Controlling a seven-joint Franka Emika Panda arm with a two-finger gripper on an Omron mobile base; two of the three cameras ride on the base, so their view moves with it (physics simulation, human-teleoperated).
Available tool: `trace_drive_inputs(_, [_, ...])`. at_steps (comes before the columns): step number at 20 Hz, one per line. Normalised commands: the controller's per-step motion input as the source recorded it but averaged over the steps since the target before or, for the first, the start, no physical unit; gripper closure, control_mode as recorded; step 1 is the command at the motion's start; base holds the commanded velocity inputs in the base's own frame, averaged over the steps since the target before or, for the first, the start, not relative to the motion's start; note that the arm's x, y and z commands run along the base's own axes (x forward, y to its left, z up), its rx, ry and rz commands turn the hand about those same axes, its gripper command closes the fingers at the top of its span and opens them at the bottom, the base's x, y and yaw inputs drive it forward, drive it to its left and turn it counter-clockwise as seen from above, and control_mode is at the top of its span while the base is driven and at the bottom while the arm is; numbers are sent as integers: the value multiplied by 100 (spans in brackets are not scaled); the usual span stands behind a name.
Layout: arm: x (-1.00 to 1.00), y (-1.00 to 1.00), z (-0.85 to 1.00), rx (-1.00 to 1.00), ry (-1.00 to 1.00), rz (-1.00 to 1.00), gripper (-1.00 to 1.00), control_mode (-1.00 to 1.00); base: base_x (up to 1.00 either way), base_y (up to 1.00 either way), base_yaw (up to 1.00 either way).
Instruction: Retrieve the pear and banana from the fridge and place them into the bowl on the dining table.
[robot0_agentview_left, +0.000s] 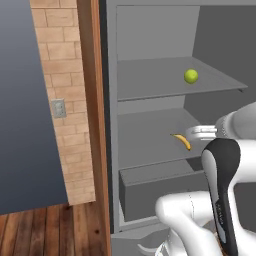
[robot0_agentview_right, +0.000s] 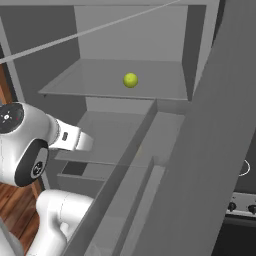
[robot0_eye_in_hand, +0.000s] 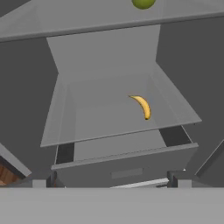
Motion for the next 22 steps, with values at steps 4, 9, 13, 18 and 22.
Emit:
trace_drive_inputs(4, [0,0,0,0,0,0,-100,100,73,-1,-4])
trace_drive_inputs(9, [31,-10,15,1,5,-3,-100,-100,11,-1,-1])
trace_drive_inputs(13, [18,-6,48,0,6,-2,-100,-100,0,0,0])
trace_drive_inputs(18, [3,-3,50,0,1,-3,-100,-100,0,0,0])
trace_drive_inputs(22, [6,-3,27,0,0,-3,-100,-100,0,0,0])
